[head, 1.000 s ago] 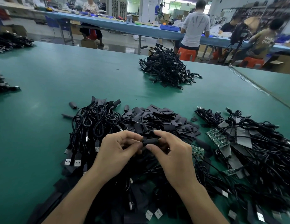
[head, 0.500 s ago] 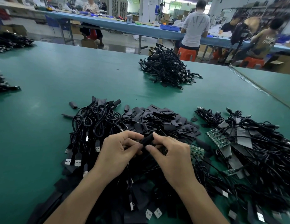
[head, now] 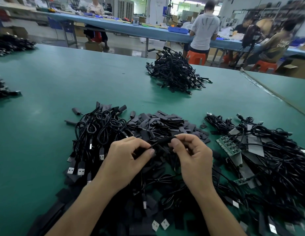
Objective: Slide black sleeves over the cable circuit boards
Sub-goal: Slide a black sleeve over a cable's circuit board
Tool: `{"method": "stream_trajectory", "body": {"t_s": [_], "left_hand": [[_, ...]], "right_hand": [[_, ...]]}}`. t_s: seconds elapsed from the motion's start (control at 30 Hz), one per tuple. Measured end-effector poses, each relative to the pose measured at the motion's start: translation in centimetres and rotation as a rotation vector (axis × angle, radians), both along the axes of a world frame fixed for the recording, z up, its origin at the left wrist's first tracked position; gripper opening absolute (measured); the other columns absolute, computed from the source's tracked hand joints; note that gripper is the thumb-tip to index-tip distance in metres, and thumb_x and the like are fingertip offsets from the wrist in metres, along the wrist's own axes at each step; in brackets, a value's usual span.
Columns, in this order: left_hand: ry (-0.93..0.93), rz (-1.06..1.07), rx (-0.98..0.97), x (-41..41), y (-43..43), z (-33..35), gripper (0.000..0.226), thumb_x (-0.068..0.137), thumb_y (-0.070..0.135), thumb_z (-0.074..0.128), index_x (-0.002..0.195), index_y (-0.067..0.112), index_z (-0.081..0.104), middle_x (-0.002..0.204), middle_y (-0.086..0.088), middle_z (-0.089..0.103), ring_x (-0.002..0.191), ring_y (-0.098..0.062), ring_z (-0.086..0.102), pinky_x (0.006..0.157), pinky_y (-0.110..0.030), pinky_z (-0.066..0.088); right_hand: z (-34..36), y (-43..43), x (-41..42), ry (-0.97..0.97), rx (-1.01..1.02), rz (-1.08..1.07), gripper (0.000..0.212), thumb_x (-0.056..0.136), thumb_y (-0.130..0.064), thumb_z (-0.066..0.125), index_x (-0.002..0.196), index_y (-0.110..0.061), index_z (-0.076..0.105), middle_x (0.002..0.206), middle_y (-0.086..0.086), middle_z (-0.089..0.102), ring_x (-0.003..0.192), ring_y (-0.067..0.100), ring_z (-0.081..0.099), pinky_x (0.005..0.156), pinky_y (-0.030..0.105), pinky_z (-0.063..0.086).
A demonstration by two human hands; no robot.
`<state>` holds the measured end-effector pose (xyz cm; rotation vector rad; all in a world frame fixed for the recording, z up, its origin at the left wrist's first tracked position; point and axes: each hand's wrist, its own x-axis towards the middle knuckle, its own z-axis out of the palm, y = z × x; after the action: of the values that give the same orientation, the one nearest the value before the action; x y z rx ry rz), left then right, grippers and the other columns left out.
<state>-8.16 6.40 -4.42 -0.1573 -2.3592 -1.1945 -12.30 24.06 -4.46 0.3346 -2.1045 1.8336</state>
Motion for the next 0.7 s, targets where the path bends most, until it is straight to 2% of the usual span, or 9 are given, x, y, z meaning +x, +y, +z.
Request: {"method": "stream_trajectory", "body": {"t_s": [0.1, 0.2, 0.27, 0.33, 0.4, 0.47, 0.57, 0.63, 0.7], "left_hand": [[0.132, 0.172, -0.05, -0.2, -0.3, 1.4, 0.004, 0.084, 0.022, 0.076, 0.081, 0.021, 0.075, 0.075, 0.018, 0.067, 0.075, -0.003, 0.066, 0.068, -0.014, 0.051], [0.207, 0.418, 0.038, -0.9, -1.9, 3.4, 0.008, 0.085, 0.024, 0.076, 0.078, 0.026, 0.073, 0.065, 0.029, 0.058, 0.07, 0.015, 0.061, 0.064, 0.002, 0.04], [0.194, 0.557, 0.07, -1.7, -3.4, 4.3, 0.008, 0.085, 0.029, 0.076, 0.078, 0.028, 0.073, 0.063, 0.028, 0.057, 0.06, 0.014, 0.058, 0.066, -0.001, 0.037], [0.138, 0.669, 0.064, -2.5, -5.0, 4.7, 0.013, 0.086, 0.034, 0.075, 0.084, 0.021, 0.076, 0.071, 0.011, 0.07, 0.062, 0.003, 0.06, 0.073, -0.015, 0.039], [0.069, 0.697, 0.065, -3.1, -6.1, 4.5, 0.02, 0.088, 0.035, 0.074, 0.097, 0.016, 0.077, 0.088, -0.002, 0.077, 0.079, -0.014, 0.067, 0.08, -0.019, 0.039], [0.0, 0.667, 0.051, -3.5, -6.4, 4.3, 0.03, 0.091, 0.035, 0.071, 0.113, 0.015, 0.074, 0.103, -0.005, 0.076, 0.096, -0.021, 0.067, 0.09, -0.022, 0.041], [-0.111, 0.7, -0.147, -3.5, -5.6, 4.0, 0.043, 0.094, 0.043, 0.064, 0.128, 0.017, 0.067, 0.134, -0.011, 0.061, 0.123, -0.035, 0.05, 0.101, -0.045, 0.041], [0.026, 0.712, -0.297, -2.8, -4.4, 4.1, 0.035, 0.093, 0.039, 0.064, 0.119, 0.017, 0.072, 0.13, -0.01, 0.06, 0.118, -0.034, 0.048, 0.093, -0.044, 0.04], [0.231, 0.521, -0.333, -1.9, -2.5, 4.2, 0.021, 0.09, 0.031, 0.066, 0.101, 0.016, 0.076, 0.104, -0.003, 0.069, 0.096, -0.018, 0.055, 0.084, -0.028, 0.039]], "right_hand": [[0.3, 0.8, -0.2, 0.037, 0.227, -0.148, 0.014, 0.097, -0.024, 0.06, 0.107, -0.031, 0.068, 0.084, -0.012, 0.074, 0.066, 0.0, 0.063, 0.063, 0.015, 0.048], [0.9, 1.9, -0.4, 0.046, 0.72, -0.349, 0.026, 0.095, -0.02, 0.057, 0.119, -0.023, 0.068, 0.108, -0.008, 0.07, 0.098, 0.011, 0.061, 0.092, 0.036, 0.049], [1.2, 2.4, -0.2, -0.103, 1.008, -0.343, 0.033, 0.094, -0.031, 0.054, 0.125, -0.025, 0.064, 0.123, -0.004, 0.063, 0.116, 0.018, 0.054, 0.102, 0.04, 0.04], [1.4, 2.8, -0.2, -0.276, 1.135, -0.299, 0.039, 0.094, -0.043, 0.047, 0.127, -0.029, 0.061, 0.127, -0.003, 0.059, 0.119, 0.019, 0.05, 0.102, 0.039, 0.037], [1.4, 3.0, -0.3, -0.337, 1.147, -0.278, 0.039, 0.094, -0.048, 0.044, 0.126, -0.031, 0.06, 0.124, -0.002, 0.059, 0.116, 0.02, 0.049, 0.099, 0.04, 0.039], [1.4, 3.0, -0.5, -0.28, 1.091, -0.285, 0.032, 0.095, -0.045, 0.049, 0.119, -0.028, 0.062, 0.117, -0.002, 0.061, 0.111, 0.021, 0.05, 0.096, 0.04, 0.042], [1.4, 2.7, -0.5, -0.098, 0.911, -0.325, 0.014, 0.092, -0.034, 0.066, 0.101, -0.024, 0.068, 0.101, -0.003, 0.063, 0.102, 0.023, 0.054, 0.092, 0.043, 0.045], [1.3, 2.7, -0.6, 0.034, 0.81, -0.344, 0.011, 0.088, -0.028, 0.072, 0.096, -0.021, 0.071, 0.093, -0.004, 0.065, 0.095, 0.023, 0.056, 0.087, 0.042, 0.046], [1.1, 2.7, -0.8, 0.149, 0.702, -0.32, 0.012, 0.085, -0.025, 0.074, 0.095, -0.018, 0.074, 0.088, -0.007, 0.063, 0.091, 0.022, 0.056, 0.081, 0.031, 0.042]]}}
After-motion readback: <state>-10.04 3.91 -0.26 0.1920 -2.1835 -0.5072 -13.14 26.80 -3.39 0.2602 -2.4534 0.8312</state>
